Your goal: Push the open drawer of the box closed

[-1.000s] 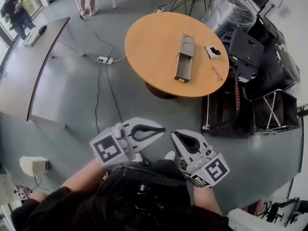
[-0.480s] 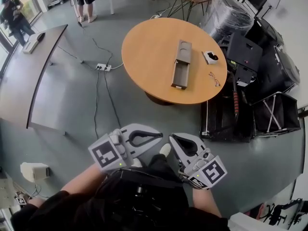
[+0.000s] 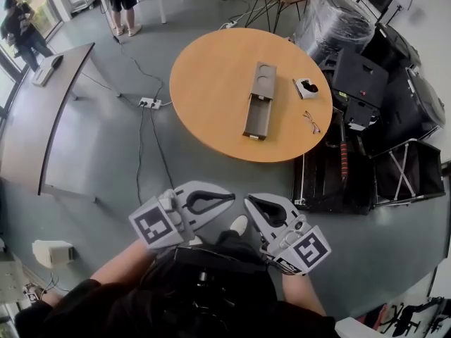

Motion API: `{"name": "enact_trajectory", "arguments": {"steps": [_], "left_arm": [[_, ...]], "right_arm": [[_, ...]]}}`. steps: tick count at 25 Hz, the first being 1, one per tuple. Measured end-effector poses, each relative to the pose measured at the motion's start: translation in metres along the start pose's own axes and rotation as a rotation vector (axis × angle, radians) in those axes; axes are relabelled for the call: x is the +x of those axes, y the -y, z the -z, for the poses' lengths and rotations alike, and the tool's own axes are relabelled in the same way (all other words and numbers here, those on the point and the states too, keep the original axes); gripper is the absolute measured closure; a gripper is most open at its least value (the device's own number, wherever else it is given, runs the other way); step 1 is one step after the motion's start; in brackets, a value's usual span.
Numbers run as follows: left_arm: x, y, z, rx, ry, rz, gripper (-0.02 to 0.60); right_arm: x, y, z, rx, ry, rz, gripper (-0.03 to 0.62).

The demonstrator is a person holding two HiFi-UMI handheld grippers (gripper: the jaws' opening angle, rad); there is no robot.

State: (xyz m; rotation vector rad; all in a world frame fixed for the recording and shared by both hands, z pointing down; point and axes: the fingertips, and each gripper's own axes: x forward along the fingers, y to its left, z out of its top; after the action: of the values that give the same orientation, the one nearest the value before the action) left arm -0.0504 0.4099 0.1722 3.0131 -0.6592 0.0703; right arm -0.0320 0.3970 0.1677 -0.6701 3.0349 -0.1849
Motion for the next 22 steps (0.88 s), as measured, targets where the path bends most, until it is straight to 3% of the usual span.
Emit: {"name": "enact_trajectory", "arguments": {"steps": [13, 22], "left_arm": [[0.113, -0.061, -0.004, 0.004, -0.009, -0.084, 0.554], [0.164, -0.082, -0.004, 0.001, -0.030, -0.150, 0.554]], "right_arm": [[-0.031, 0.121, -0.006, 0.003, 0.003, -0.066, 0.586], [-0.049, 0.170, -0.004, 0.012, -0.004, -0.116, 0.587]]}}
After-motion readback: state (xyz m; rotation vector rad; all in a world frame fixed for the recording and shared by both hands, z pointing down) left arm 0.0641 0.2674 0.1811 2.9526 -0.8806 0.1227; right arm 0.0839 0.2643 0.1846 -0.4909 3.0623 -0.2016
